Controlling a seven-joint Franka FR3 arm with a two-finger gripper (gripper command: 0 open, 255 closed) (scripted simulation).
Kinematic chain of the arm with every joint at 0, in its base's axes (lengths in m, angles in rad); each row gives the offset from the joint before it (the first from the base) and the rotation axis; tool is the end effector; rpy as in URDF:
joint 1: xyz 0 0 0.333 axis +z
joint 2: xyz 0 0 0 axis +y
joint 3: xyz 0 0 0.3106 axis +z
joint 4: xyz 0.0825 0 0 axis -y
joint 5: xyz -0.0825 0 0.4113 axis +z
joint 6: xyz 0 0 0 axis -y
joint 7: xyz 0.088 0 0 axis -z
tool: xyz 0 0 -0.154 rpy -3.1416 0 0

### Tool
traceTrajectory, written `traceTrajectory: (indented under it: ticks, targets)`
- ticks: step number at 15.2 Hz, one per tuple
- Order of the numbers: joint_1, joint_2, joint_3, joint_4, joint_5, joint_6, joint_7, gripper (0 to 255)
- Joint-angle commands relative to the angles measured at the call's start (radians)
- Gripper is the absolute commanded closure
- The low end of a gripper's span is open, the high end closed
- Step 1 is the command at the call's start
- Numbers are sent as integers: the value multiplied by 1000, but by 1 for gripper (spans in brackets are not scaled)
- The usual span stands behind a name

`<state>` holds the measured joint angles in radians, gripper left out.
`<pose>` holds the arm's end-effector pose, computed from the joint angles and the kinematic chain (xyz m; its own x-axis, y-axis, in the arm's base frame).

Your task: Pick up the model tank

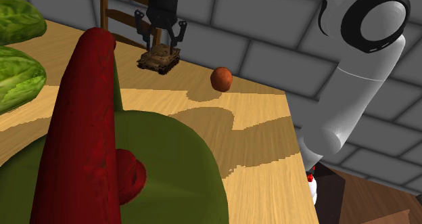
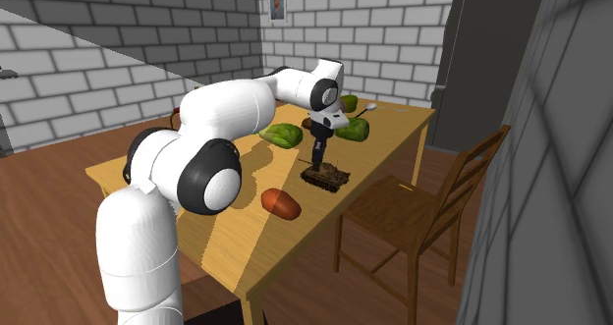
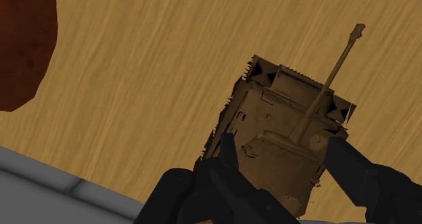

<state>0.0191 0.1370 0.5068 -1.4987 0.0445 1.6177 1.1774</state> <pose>0.5425 0.3038 0.5403 0.7886 -0.6063 -0.1026 -0.6123 -0.7895 -0.0413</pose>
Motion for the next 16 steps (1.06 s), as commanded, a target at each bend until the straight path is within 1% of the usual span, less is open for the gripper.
traceTrajectory:
  ticks: [1,8,14,16]
  targets:
    - [2,7,1,30,-4,-25,4,255]
    - [17,44,6,171,-22,-132,24,255]
    - [40,95,11,320,-48,-234,45,255]
    - [41,96,11,324,-49,-237,46,255]
